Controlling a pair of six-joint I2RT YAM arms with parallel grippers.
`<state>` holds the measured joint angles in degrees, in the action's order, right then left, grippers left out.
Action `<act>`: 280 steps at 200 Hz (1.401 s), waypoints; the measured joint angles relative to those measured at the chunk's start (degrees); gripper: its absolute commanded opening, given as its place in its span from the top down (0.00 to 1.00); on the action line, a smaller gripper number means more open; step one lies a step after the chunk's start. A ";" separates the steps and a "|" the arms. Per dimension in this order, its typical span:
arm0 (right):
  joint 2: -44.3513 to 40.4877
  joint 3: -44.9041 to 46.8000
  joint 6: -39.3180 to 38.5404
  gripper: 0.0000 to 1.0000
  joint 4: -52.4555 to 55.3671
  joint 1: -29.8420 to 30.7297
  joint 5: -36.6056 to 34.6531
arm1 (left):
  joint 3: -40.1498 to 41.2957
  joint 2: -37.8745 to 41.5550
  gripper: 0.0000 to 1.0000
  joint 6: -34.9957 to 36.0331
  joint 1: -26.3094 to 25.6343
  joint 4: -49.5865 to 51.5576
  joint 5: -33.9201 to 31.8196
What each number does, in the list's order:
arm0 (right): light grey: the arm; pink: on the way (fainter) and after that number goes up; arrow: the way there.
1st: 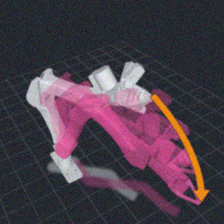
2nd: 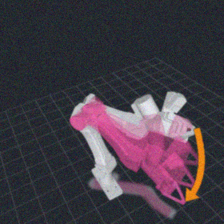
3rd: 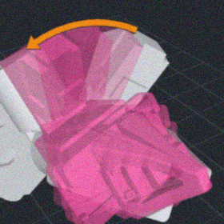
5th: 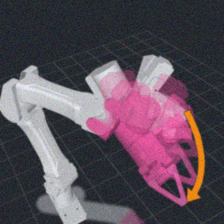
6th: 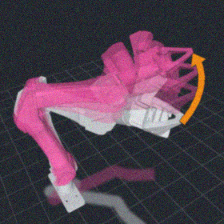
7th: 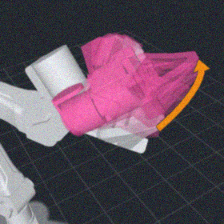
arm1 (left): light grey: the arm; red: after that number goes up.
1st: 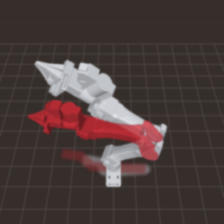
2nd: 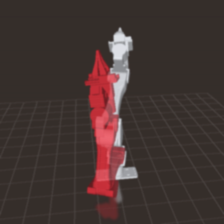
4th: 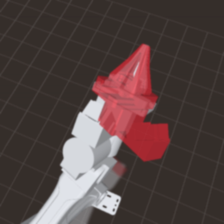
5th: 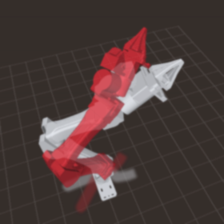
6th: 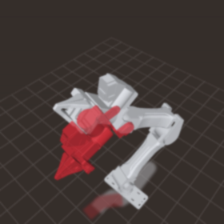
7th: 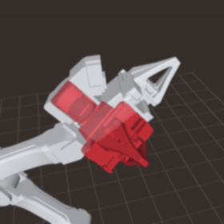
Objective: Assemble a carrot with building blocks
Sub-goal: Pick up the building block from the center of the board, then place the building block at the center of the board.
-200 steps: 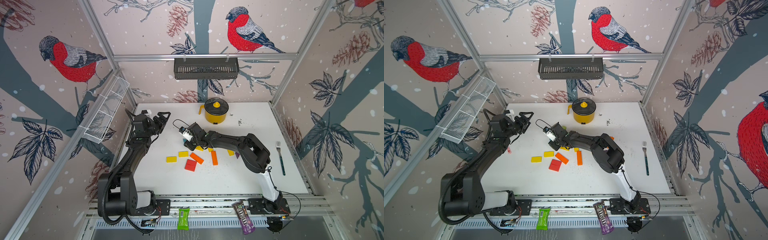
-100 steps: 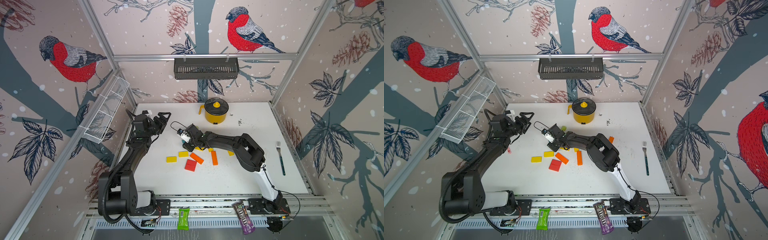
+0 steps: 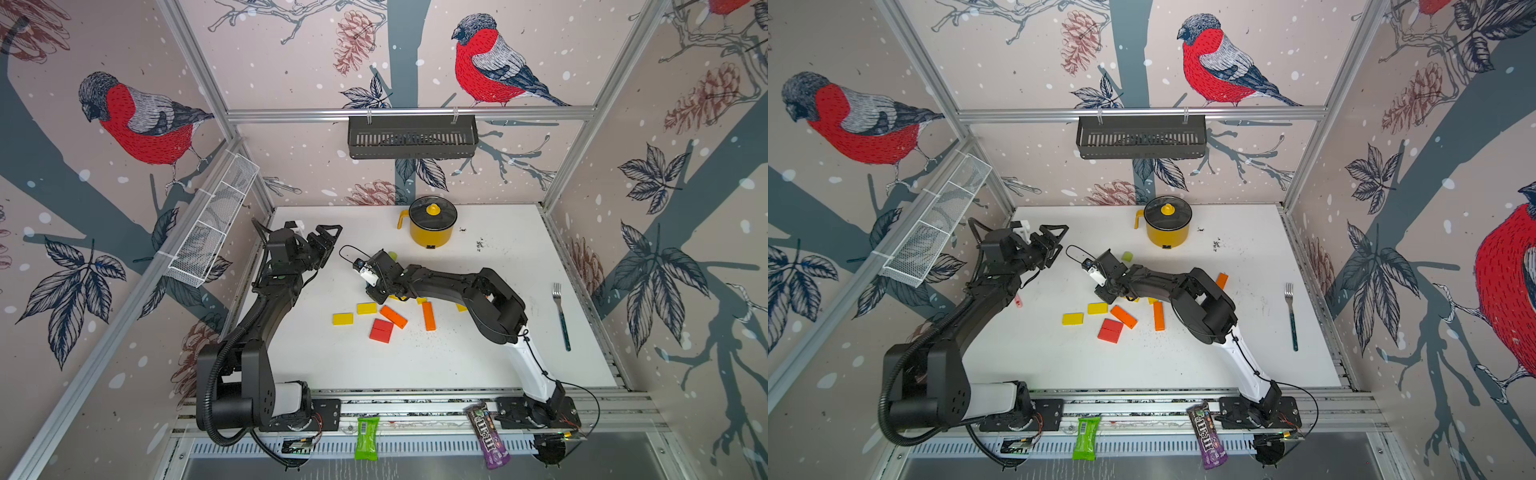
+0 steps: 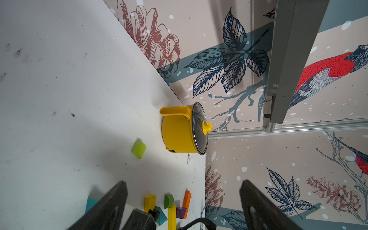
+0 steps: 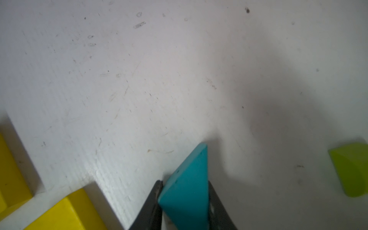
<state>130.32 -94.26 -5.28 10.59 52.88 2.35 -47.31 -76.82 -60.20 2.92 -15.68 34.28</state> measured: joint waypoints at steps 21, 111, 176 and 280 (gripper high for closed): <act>0.00 0.00 0.63 0.78 -0.44 0.07 0.00 | 0.00 0.00 0.11 0.04 0.07 0.00 0.00; 3.87 -9.55 2.51 0.79 -1.14 -2.93 -3.87 | -0.02 0.00 0.11 0.17 1.40 0.11 -1.33; 9.60 -15.78 3.82 0.79 2.10 -4.55 -3.39 | -0.02 -0.57 0.11 0.15 1.81 0.13 -1.36; 10.56 -16.46 4.22 0.67 2.16 -3.80 0.11 | -0.02 -0.76 0.11 0.09 1.86 0.13 -1.33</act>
<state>140.88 -110.72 -1.06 12.75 49.08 2.46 -47.33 -77.58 -60.12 4.78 -15.55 32.95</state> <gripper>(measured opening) 0.311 0.891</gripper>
